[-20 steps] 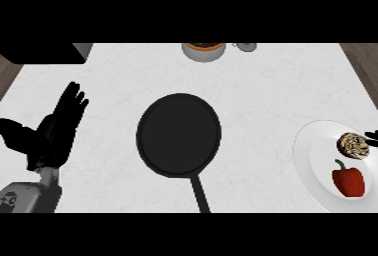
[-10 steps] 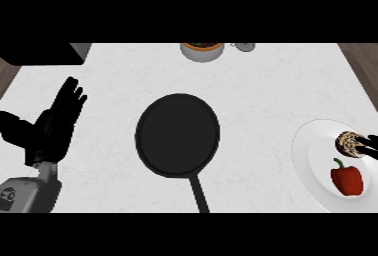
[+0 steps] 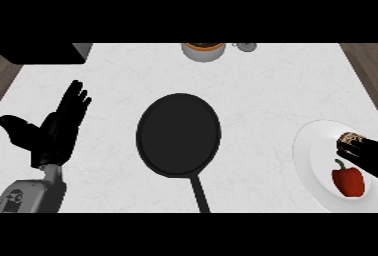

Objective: Pick the bell pepper from the plate and place it in the pan

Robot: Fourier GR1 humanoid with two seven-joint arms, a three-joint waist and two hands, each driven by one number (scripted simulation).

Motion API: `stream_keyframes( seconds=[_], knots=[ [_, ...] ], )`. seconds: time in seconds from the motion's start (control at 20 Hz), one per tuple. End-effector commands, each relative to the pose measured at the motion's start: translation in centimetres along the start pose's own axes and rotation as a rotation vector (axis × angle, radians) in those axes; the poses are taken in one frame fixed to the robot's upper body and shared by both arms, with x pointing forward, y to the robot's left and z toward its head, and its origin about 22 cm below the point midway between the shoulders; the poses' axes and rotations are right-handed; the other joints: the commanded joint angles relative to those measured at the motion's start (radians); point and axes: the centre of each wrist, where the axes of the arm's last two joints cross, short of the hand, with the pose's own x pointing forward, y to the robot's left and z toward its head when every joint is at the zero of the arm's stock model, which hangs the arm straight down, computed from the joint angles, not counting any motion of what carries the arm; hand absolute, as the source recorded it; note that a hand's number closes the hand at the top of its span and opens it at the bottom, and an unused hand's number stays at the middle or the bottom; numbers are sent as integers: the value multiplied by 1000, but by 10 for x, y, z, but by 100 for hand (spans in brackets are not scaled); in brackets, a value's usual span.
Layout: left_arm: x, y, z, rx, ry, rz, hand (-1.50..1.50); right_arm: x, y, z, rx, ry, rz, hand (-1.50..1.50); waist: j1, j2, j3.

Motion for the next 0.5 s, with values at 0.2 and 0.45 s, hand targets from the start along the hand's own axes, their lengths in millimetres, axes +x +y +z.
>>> stream_keyframes(
  seconds=[0.2,0.45],
  knots=[
    [4,7,-6,-11,-9,-5,0,2,8,-26,8,61,12,-150,4,1,0],
    [21,-4,3,-8,-24,7,0,7,26,-48,32,39,1,-150,7,1,1]
  ],
)
